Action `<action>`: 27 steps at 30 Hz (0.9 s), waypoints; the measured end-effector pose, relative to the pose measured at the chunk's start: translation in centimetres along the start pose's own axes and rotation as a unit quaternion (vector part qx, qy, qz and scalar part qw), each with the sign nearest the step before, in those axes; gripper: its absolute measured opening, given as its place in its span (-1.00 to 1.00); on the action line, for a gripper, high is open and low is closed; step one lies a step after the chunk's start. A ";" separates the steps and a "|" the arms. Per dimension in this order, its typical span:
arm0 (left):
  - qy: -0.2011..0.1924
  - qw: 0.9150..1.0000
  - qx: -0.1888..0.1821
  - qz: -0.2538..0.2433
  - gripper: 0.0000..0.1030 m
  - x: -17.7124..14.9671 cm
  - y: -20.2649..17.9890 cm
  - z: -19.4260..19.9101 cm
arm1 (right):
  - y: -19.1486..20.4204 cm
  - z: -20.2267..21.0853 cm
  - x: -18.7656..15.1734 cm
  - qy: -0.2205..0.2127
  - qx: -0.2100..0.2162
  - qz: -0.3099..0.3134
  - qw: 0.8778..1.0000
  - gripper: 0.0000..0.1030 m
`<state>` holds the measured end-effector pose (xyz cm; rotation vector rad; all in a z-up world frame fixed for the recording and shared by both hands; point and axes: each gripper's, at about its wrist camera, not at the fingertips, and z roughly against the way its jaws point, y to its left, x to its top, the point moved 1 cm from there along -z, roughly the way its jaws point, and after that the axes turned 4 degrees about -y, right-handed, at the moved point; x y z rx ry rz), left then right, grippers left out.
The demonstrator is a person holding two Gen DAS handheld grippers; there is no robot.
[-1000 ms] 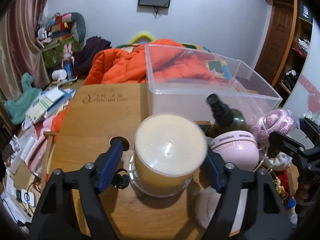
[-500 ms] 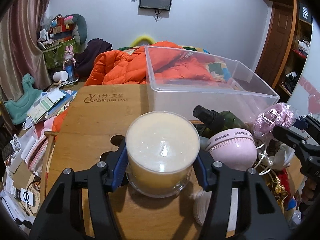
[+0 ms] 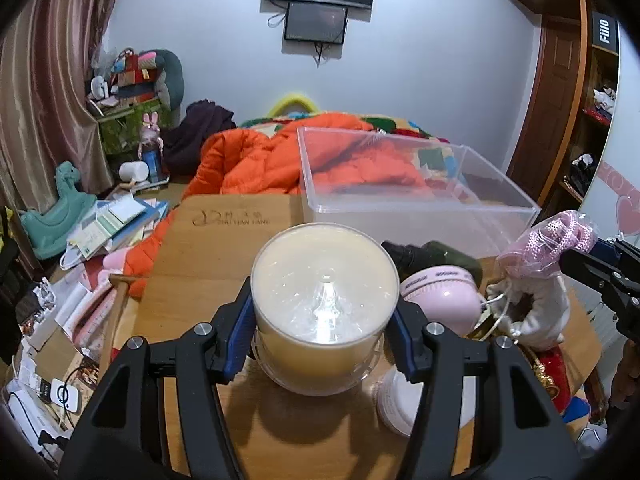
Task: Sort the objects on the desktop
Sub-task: 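Grasp the cream candle jar with left while right grasps the pink rope bag, then lift the candle jar with left while right lifts the pink rope bag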
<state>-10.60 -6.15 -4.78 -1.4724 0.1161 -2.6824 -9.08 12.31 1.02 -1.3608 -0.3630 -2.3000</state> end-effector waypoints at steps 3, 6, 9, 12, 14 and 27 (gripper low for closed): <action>-0.011 1.000 -0.003 0.001 0.12 0.5 -0.1 0.9 | -0.2 0.8 0.3 -0.009 0.003 -0.005 1.000 -0.16; -0.021 1.000 -0.007 0.003 0.12 1.1 -0.4 1.8 | -0.2 1.7 0.7 -0.020 0.006 -0.009 1.000 -0.17; -0.031 0.999 -0.011 0.003 0.12 1.6 -0.6 2.6 | -0.3 2.5 1.2 -0.030 0.006 -0.009 0.999 -0.17; -0.040 0.999 -0.017 0.001 0.12 2.1 -0.8 3.3 | -0.4 3.1 1.7 -0.039 0.007 -0.009 0.999 -0.18; -0.042 0.999 -0.021 0.000 0.12 2.6 -0.9 3.4 | -0.6 3.5 2.1 -0.046 0.007 -0.012 0.999 -0.18; -0.054 0.998 -0.039 -0.015 0.12 4.6 -2.4 3.3 | -1.1 3.7 3.5 -0.060 0.008 -0.007 0.998 -0.25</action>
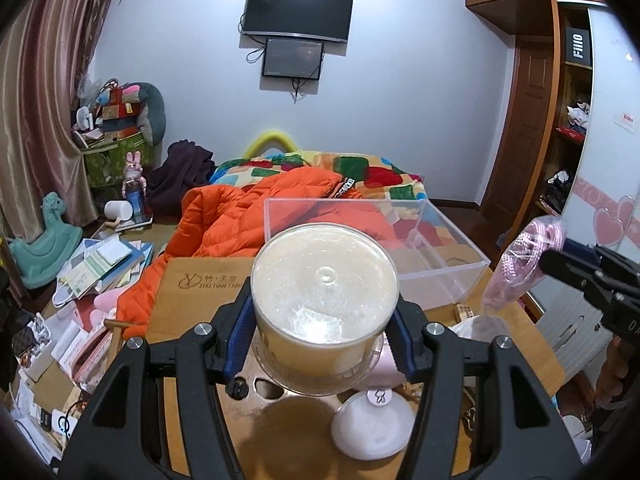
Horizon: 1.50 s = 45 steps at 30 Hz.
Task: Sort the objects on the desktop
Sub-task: 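Lift the candle jar with left while right lifts the pink rope bag, then carry the candle jar with left while right carries the rope bag toward the clear box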
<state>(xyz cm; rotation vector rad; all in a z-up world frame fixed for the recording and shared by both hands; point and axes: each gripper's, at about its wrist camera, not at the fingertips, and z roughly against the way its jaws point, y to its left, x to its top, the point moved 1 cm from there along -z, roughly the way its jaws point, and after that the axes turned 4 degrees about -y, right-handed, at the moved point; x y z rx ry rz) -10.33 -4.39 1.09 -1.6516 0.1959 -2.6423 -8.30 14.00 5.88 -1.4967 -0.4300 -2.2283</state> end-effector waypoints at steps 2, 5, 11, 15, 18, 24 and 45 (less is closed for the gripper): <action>-0.001 1.000 -0.004 -0.002 0.12 0.4 -0.2 -0.3 | -0.1 0.1 0.7 -0.005 0.002 0.000 1.000 -0.26; 0.000 1.000 -0.011 -0.004 0.12 1.0 -0.3 -0.8 | -0.3 -0.2 1.6 -0.008 0.004 0.006 1.000 -0.27; 0.001 1.000 -0.019 -0.006 0.08 2.0 -0.4 -2.0 | -1.1 -2.1 2.4 0.001 0.010 -0.002 1.000 -0.34; 0.001 0.999 -0.037 -0.013 -0.28 3.2 -0.6 -3.0 | -1.7 -3.5 3.3 0.006 0.027 -0.003 1.000 -0.56; 0.020 0.999 -0.033 -0.023 -0.28 3.3 -0.9 -5.1 | -1.8 -6.0 3.0 0.028 0.011 0.014 0.999 -0.81; 0.027 0.999 -0.031 -0.026 -0.28 2.6 -0.7 -5.6 | -2.7 -8.9 1.2 0.069 0.021 0.008 0.997 -0.80; 0.069 0.997 -0.015 -0.022 0.22 -3.3 2.0 -2.2 | -0.3 -6.7 -4.1 0.098 0.017 0.101 0.990 0.60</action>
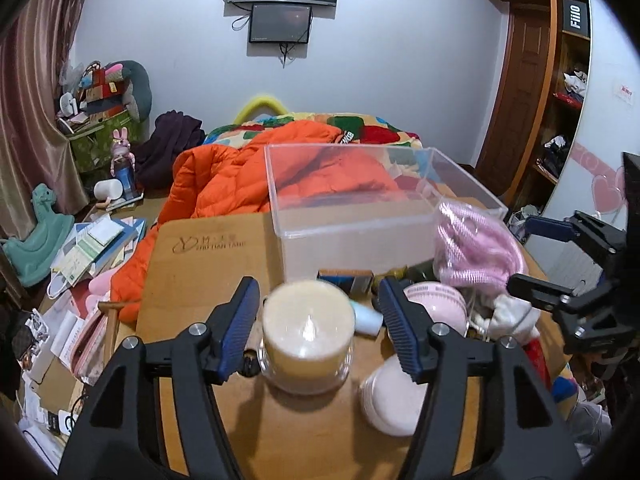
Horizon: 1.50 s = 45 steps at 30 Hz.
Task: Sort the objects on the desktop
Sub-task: 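Carry the candle jar with left while right carries the rope bag toward the clear box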
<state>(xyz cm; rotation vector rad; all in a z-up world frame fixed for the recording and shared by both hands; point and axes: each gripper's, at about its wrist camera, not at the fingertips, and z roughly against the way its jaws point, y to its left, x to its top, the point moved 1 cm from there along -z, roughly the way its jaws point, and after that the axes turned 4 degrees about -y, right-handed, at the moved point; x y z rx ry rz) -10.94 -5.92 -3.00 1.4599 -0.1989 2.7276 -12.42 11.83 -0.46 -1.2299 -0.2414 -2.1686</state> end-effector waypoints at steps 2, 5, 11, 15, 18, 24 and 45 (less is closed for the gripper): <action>0.004 1.000 0.002 0.000 0.25 -0.5 0.1 -0.2 | -0.4 -0.6 -0.4 0.010 0.000 -0.007 1.000 0.60; 0.015 1.000 0.004 0.002 0.27 -1.1 0.3 -0.8 | -0.9 -1.6 -0.8 0.023 0.008 -0.019 1.000 0.60; 0.040 0.999 0.003 0.011 0.27 -2.4 0.7 -2.4 | -0.9 -2.8 -0.6 0.029 0.014 -0.017 0.999 0.61; 0.049 0.999 0.001 0.013 0.27 -2.7 0.7 -3.3 | -0.3 -3.5 -0.3 0.033 0.015 -0.005 0.999 0.68; 0.050 0.999 0.005 0.010 0.27 -2.7 0.5 -3.8 | 0.3 -4.1 -0.3 0.041 0.010 0.011 0.999 0.71; 0.047 0.999 0.006 0.013 0.26 -2.8 0.6 -4.3 | 0.9 -5.3 -0.5 0.056 0.001 0.039 0.998 0.73; 0.024 0.999 0.018 0.016 0.13 -3.0 0.6 -3.3 | 0.4 -1.3 -0.4 0.021 -0.029 0.011 0.999 -0.01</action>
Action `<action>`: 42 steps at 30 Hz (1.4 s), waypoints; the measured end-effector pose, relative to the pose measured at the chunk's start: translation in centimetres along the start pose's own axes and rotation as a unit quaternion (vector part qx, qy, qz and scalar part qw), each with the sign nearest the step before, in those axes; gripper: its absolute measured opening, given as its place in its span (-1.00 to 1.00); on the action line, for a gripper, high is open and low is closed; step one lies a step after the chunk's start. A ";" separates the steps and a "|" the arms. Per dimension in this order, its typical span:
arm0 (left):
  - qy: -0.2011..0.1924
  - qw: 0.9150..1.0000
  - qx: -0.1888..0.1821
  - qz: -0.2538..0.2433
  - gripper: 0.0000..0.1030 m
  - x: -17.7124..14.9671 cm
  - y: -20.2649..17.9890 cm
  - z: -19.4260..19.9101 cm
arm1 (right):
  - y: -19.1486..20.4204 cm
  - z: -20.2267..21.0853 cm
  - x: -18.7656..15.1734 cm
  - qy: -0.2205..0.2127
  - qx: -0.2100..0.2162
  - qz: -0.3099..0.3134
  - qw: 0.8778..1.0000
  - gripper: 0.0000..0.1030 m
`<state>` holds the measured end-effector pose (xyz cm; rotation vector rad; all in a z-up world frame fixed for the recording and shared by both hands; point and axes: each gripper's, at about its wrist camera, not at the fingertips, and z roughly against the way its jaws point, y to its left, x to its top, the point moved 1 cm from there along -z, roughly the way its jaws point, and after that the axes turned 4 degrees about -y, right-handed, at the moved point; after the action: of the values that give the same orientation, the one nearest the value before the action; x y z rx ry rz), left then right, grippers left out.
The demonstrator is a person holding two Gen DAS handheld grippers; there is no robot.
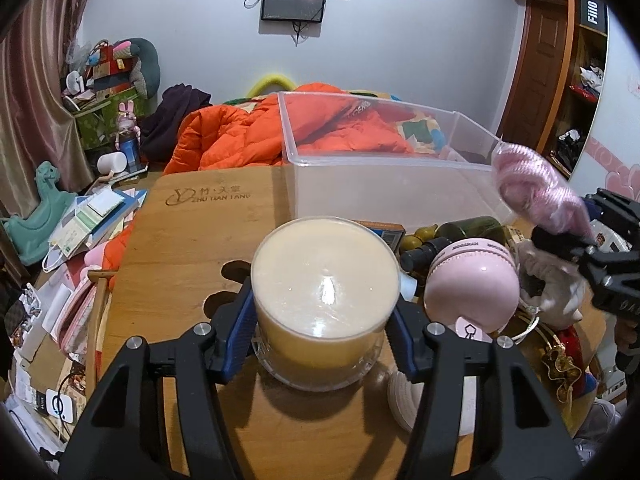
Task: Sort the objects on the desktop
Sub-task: 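Carry the candle jar with left while right carries the rope bag toward the clear box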
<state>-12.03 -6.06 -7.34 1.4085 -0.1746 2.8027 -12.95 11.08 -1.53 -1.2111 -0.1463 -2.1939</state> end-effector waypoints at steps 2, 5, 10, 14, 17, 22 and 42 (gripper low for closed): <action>-0.008 1.000 0.000 -0.002 0.13 0.4 -0.1 0.5 | -0.5 0.7 0.3 -0.009 0.001 -0.011 1.000 -0.02; -0.021 1.000 0.001 -0.006 0.13 1.1 -0.4 1.5 | -0.9 1.6 0.9 -0.020 0.007 -0.027 0.999 -0.04; -0.043 0.999 -0.001 -0.009 0.13 2.2 -0.7 2.8 | -1.5 2.7 1.6 -0.040 0.011 -0.047 0.998 -0.05; -0.059 0.998 -0.007 -0.009 0.13 3.2 -0.9 3.8 | -1.8 3.4 2.0 -0.055 0.017 -0.062 0.996 -0.05; -0.069 0.998 -0.010 -0.012 0.13 3.9 -1.2 4.2 | -2.2 3.9 2.3 -0.066 0.021 -0.072 0.995 -0.05; -0.075 0.997 -0.020 -0.012 0.13 5.2 -1.6 4.0 | -3.2 4.7 3.0 -0.086 0.024 -0.087 0.992 -0.06; -0.050 0.997 -0.055 -0.027 0.13 11.4 -2.9 -1.5 | -7.5 -1.7 5.9 -0.068 0.049 -0.128 0.988 -0.05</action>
<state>-19.94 -3.63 1.14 1.5055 -0.2826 2.6368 -20.77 13.70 3.64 -1.3489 -0.4860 -2.2874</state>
